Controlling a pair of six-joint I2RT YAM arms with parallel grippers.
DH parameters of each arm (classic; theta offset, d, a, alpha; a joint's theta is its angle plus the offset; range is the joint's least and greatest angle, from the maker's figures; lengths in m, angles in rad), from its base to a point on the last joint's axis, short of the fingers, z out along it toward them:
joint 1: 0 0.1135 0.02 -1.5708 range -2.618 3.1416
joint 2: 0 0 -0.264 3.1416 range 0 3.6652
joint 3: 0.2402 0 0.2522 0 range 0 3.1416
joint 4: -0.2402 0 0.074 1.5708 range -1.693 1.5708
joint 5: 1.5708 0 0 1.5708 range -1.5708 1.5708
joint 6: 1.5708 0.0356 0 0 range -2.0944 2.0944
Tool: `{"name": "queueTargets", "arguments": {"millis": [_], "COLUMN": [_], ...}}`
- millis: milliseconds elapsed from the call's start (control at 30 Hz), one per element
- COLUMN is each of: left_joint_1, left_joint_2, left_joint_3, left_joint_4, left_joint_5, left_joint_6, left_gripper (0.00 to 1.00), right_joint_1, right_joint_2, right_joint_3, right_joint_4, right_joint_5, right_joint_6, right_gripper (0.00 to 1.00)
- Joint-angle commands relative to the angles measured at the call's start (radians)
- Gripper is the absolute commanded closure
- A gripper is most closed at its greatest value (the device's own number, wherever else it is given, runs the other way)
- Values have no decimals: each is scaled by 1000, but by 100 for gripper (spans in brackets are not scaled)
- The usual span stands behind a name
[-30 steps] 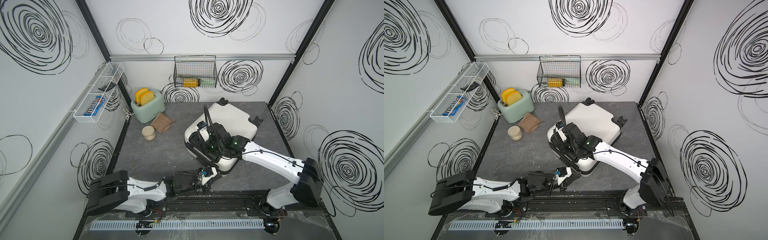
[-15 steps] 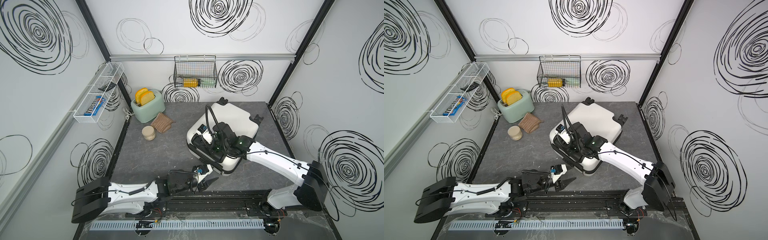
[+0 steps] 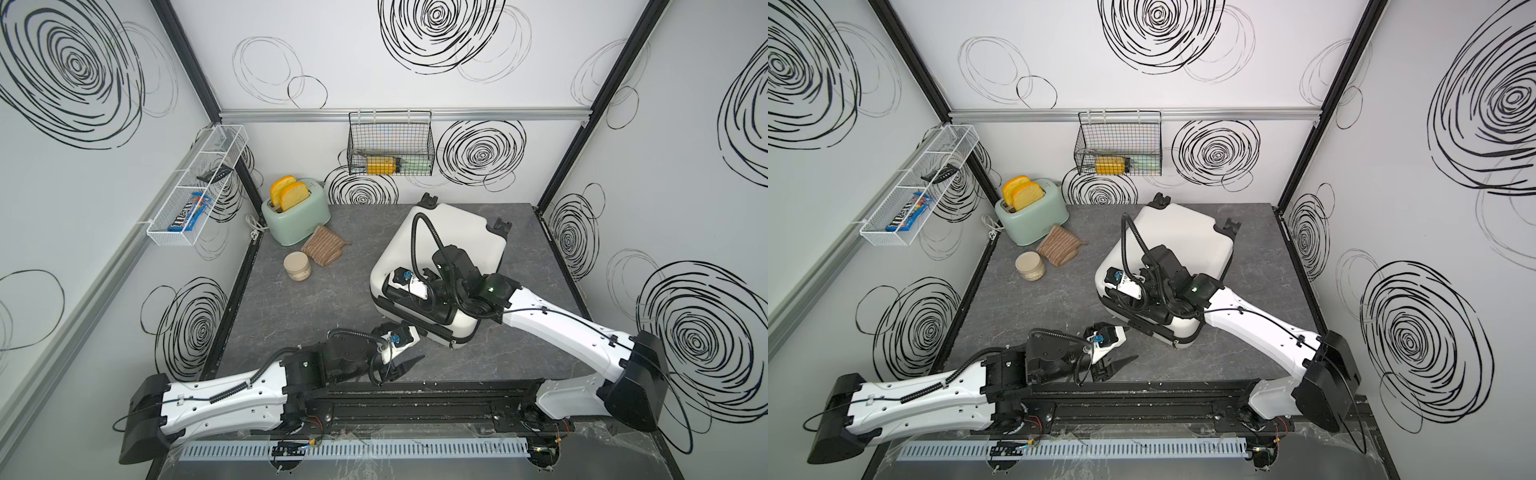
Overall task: Open the suitcase zippers
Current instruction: Adjust the suitcase at the center of the board.
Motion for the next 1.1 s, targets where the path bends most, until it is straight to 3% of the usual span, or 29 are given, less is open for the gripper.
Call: {"name": "queueTargets", "arguments": {"millis": [0,67,167,267,433,567,767,1067], "left_joint_1": [74,149,239,283,299,290,254,229], "left_joint_2": [21,65,155,277,520,682,846,984], "left_joint_3": [130,224,376,544,833,1005,1127,1198], "left_joint_4": [-181,-288,-473,-664,-937,-1053,-1086,-1122], "left_joint_5": [92,209,335,377,342,308,218,92], "left_joint_6": [113,174,300,461,656,759,824,831], "left_gripper": [29,27,27,27,29,31,41,46], "right_joint_1": [-3,-4,-11,-19,-31,-40,-50,-52], "right_joint_2": [-147,-246,-396,-539,-698,-790,-870,-948], "right_joint_3": [-61,-130,-245,-339,-432,-463,-474,-488], "right_joint_4": [82,135,209,244,226,181,114,57], "right_joint_5": [68,96,135,178,296,322,336,371], "right_joint_6": [60,121,219,299,376,391,387,380], "right_gripper": [45,36,35,34,34,34,34,35]}}
